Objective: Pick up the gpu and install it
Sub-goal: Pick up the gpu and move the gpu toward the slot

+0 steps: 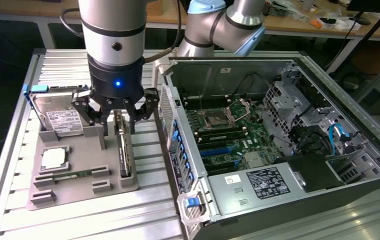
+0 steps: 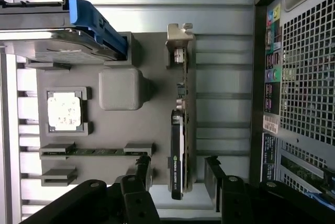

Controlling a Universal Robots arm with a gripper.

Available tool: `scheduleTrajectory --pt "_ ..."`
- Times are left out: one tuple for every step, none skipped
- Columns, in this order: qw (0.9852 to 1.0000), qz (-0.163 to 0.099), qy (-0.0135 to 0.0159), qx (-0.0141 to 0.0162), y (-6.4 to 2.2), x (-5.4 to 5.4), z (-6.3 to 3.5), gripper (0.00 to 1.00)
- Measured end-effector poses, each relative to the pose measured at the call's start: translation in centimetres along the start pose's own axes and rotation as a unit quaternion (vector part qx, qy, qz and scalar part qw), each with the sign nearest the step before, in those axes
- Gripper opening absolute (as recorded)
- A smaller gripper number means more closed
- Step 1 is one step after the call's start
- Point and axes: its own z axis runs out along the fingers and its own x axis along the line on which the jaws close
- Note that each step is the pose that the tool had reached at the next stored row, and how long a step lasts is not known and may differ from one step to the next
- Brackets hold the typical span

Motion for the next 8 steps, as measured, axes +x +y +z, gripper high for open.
scheduleTrajectory --pt "1.0000 0.000 -0.0001 0.0000 0.00 0.0 0.17 0.54" --pt "1.0000 0.000 0.0000 0.0000 0.00 0.1 0.35 0.54" --pt "1.0000 0.000 -0.0001 0.0000 -0.01 0.1 0.54 0.54" --pt "1.0000 0.000 0.0000 0.0000 -0.01 0.1 0.76 0.54" --pt "1.0000 0.000 0.0000 0.0000 0.00 0.1 0.93 0.54" --pt "1.0000 0.000 0.0000 0.0000 0.00 0.0 1.11 0.54" --pt "1.0000 0.000 -0.0001 0.0000 0.00 0.0 1.31 0.54" --pt "1.0000 0.000 0.0000 0.0000 -0.01 0.0 1.65 0.54"
